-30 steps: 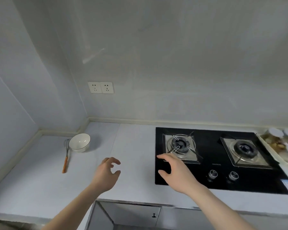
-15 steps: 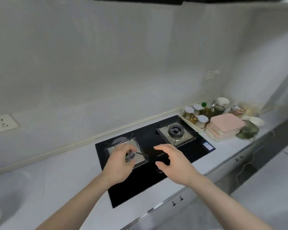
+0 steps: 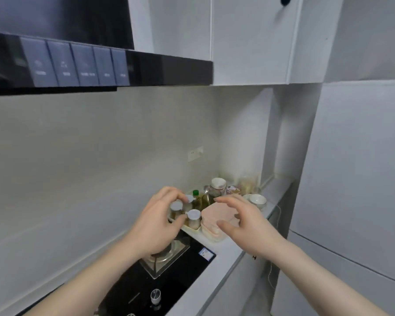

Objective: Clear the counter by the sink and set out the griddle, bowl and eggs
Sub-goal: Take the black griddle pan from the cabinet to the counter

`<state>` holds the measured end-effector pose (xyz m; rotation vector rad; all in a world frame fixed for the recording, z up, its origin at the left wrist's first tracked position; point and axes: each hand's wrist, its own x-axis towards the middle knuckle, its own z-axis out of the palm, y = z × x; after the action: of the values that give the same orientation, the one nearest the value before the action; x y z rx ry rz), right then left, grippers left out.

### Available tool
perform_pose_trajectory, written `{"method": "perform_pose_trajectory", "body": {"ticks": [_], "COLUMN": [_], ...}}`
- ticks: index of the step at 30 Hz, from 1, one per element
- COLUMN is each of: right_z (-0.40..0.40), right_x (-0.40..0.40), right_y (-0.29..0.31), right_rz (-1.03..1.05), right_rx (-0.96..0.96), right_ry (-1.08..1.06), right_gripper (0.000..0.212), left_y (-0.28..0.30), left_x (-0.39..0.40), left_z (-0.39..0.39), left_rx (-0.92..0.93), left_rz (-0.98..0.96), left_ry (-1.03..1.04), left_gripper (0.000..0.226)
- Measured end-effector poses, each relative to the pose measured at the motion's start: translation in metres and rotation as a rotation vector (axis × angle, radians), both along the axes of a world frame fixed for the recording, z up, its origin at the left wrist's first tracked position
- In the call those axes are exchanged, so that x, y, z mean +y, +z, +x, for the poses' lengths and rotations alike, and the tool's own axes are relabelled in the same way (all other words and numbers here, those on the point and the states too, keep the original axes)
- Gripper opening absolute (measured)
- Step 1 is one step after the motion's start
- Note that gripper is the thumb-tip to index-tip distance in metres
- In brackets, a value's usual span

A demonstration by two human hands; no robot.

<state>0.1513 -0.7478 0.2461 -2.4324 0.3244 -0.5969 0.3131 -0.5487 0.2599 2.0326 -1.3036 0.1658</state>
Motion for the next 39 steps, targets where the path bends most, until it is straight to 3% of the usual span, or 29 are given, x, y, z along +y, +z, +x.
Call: {"method": "perform_pose_trajectory", "body": {"ticks": [11,19,32,39], "right_z": [-0.048,-0.026,0.052,0.104], "right_x": [-0.17,-0.245,-0.362,-0.422], "right_y": [0.085,0.129,0.175,0.19], "right_rz": [-0.062,-0.097,-0.148,-0.109], "right_rx": [-0.213,-0.367,-0.481,-0.506], "right_ry": [-0.086,-0.089,-0.073,0.018], "right_gripper": [0.048,0.047,0.049,0.049], "left_y": [0.107,0.165,0.176,0.179], "left_x": [-0.171,-0.252,-0.367,-0.401], "left_z": [-0.043,-0.028,0.03,0.05], "left_rx": [-0.246,-0.387,-0.448,-0.478], "left_rz": [-0.107,-0.219,-0.193,-0.206], "left_ry": [-0.054,-0.038,-0.048,0.06], "left_gripper": [0.031,0.032,0.029,0.036]}}
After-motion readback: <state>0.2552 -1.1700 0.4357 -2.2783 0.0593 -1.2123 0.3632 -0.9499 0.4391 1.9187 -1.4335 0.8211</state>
